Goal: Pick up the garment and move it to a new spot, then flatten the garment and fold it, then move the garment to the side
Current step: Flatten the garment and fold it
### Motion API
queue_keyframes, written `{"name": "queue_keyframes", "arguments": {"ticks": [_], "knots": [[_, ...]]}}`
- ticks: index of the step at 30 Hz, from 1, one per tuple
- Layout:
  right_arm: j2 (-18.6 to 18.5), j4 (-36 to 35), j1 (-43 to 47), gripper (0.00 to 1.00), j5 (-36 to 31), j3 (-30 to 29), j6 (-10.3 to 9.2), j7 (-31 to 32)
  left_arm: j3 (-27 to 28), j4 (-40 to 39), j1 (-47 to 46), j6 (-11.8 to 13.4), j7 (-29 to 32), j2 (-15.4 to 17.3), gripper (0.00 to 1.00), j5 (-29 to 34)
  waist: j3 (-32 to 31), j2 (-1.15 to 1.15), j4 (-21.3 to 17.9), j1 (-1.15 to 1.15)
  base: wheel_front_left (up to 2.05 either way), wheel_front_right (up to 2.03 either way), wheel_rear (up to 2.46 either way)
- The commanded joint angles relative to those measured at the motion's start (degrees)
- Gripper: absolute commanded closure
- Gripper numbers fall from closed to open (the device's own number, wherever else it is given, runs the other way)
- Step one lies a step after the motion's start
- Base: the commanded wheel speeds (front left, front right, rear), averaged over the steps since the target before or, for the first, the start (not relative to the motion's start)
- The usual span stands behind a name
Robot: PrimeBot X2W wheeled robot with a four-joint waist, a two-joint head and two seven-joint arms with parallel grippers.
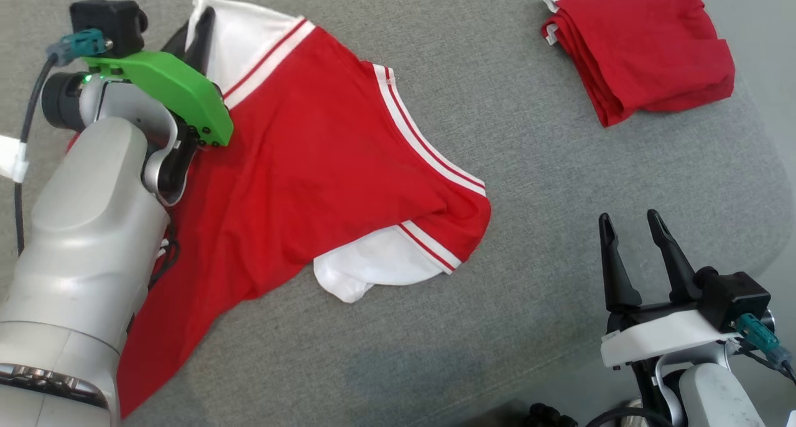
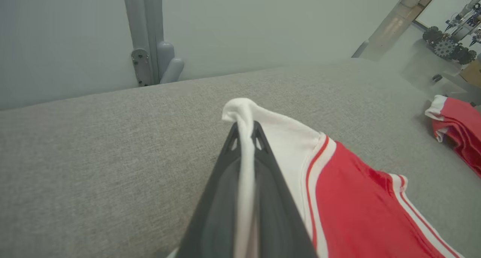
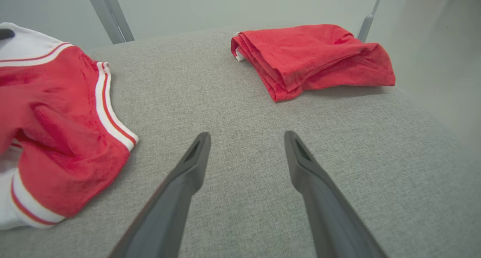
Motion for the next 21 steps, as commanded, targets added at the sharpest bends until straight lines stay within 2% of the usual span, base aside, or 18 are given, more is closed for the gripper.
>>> {"name": "queue_keyframes", "arguments": {"ticks": [1, 6, 9, 10, 13, 16, 21], "knots": [[-0.2, 0.1, 1.0, 0.0, -0.7, -0.5, -0.03, -0.1, 1.2, -0.2, -1.2, 1.1, -2.8, -0.2, 1.0, -0.5, -2.2, -0.01, 2.6, 0.0, 0.0, 0.0, 0.0], [-0.2, 0.2, 1.7, 0.0, -2.6, -0.8, -0.03, -0.1, 3.6, -0.1, -2.3, 5.8, -8.9, 1.3, 1.0, 1.2, -4.9, -0.01, 5.9, 0.0, 0.0, 0.0, 0.0], [-0.2, 0.2, 2.3, 0.0, -3.4, -1.0, -0.03, -0.1, 5.3, -1.8, -3.1, 8.8, -10.3, 2.2, 1.0, 2.5, -6.6, -0.01, 7.6, 0.0, 0.0, 0.0, 0.0], [-0.2, 0.2, 2.3, 0.0, -3.4, -1.0, -0.03, -0.1, 5.3, -1.8, -3.1, 8.8, -10.3, 2.2, 1.0, 2.5, -6.6, -0.01, 7.6, 0.0, 0.0, 0.0, 0.0], [-0.2, 0.2, 2.4, 0.0, -3.8, -1.3, -0.03, -0.1, 7.4, -6.2, -3.2, 11.4, -10.6, 2.8, 1.0, 4.1, -7.7, -0.01, 8.9, 0.0, 0.0, 0.0, 0.0], [-0.2, 0.2, 2.9, 0.0, -4.0, -1.5, -0.03, -0.1, 8.7, -12.8, -0.3, 12.4, -10.5, 1.9, 1.0, 6.2, -8.5, -0.01, 9.9, 0.0, 0.0, 0.0, 0.0], [-0.2, 0.7, 4.0, 0.0, -3.6, -1.4, -0.03, -0.1, 4.8, -21.5, 5.8, 12.2, -10.0, -1.6, 1.0, 8.2, -9.7, -0.01, 10.5, 0.0, 0.0, 0.0, 0.0]]}}
